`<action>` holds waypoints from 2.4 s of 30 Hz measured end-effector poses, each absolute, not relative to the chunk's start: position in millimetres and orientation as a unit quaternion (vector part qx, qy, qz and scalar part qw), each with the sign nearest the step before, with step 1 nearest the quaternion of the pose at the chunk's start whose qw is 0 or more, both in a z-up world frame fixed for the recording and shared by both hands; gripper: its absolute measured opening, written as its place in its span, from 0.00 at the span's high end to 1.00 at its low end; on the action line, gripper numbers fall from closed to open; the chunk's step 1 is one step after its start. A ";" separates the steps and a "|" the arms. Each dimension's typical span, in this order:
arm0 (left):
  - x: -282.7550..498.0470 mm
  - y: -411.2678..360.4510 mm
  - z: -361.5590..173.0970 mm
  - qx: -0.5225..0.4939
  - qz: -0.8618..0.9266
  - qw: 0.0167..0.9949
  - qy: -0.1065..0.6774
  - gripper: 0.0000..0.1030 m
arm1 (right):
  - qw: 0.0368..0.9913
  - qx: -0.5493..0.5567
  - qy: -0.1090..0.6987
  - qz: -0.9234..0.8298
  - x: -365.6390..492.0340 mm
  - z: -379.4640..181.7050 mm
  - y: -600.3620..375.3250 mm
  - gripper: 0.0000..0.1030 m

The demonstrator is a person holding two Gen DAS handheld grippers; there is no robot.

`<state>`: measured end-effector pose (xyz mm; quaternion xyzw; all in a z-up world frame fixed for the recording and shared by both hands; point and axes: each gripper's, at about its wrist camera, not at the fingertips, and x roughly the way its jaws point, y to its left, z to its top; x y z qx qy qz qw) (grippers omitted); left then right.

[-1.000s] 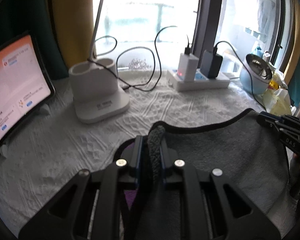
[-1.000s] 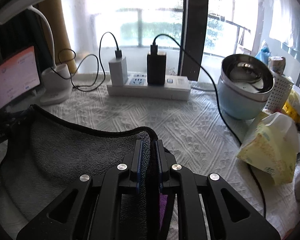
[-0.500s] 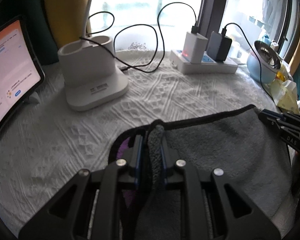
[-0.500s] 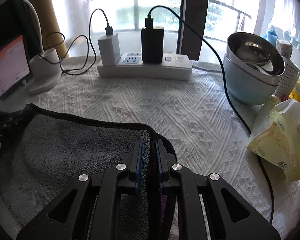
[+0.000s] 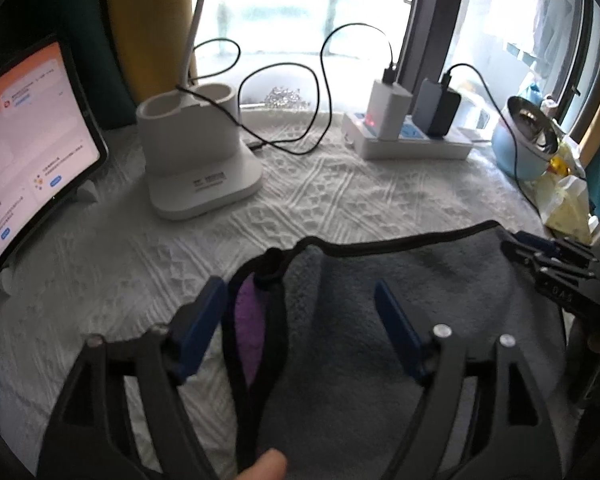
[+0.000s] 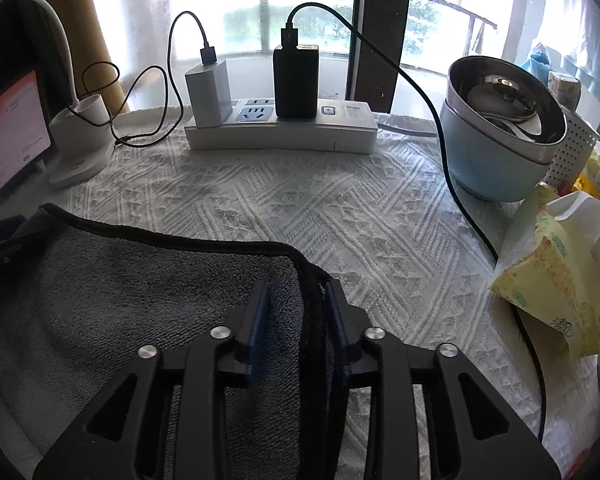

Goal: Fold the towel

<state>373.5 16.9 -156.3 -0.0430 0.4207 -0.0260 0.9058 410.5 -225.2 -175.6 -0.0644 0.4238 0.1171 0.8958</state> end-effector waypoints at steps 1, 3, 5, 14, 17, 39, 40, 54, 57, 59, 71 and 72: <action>371.2 16.0 -154.3 -0.042 -0.025 0.906 0.419 0.23 | 0.894 -0.059 0.427 0.120 410.1 -174.8 -226.1 0.59; 366.7 15.2 -150.5 -0.043 -0.022 0.908 0.417 0.20 | 0.894 -0.055 0.427 0.122 406.8 -171.4 -226.3 0.41; 362.3 15.5 -146.8 -0.046 -0.019 0.909 0.414 0.17 | 0.896 -0.055 0.423 0.122 401.9 -167.4 -225.7 0.39; 338.3 13.8 -126.5 -0.051 -0.017 0.917 0.396 0.13 | 0.901 -0.064 0.410 0.129 376.1 -149.6 -218.1 0.36; 329.0 13.7 -120.6 -0.053 -0.017 0.918 0.393 0.12 | 0.902 -0.066 0.407 0.128 368.4 -144.0 -217.6 0.36; 241.6 16.0 -88.9 -0.060 -0.014 0.928 0.368 0.12 | 0.919 -0.075 0.365 0.126 291.1 -93.3 -216.4 0.36; 237.6 16.0 -87.5 -0.061 -0.013 0.928 0.367 0.12 | 0.920 -0.075 0.363 0.127 288.5 -92.5 -216.7 0.36; 183.6 14.4 -70.4 -0.064 0.011 0.933 0.353 0.12 | 0.927 -0.074 0.343 0.130 228.9 -71.7 -220.4 0.36; 172.2 12.7 -65.5 -0.059 0.014 0.937 0.345 0.12 | 0.930 -0.072 0.337 0.129 216.7 -66.6 -223.3 0.36; 164.0 11.3 -61.4 -0.056 0.014 0.939 0.338 0.12 | 0.932 -0.070 0.332 0.129 207.4 -62.4 -224.7 0.36; 120.3 4.7 -30.1 -0.044 0.012 0.955 0.293 0.12 | 0.944 -0.066 0.292 0.137 156.3 -29.0 -227.1 0.36; 117.0 4.0 -27.5 -0.042 0.013 0.956 0.288 0.12 | 0.945 -0.066 0.287 0.138 151.7 -25.6 -227.4 0.36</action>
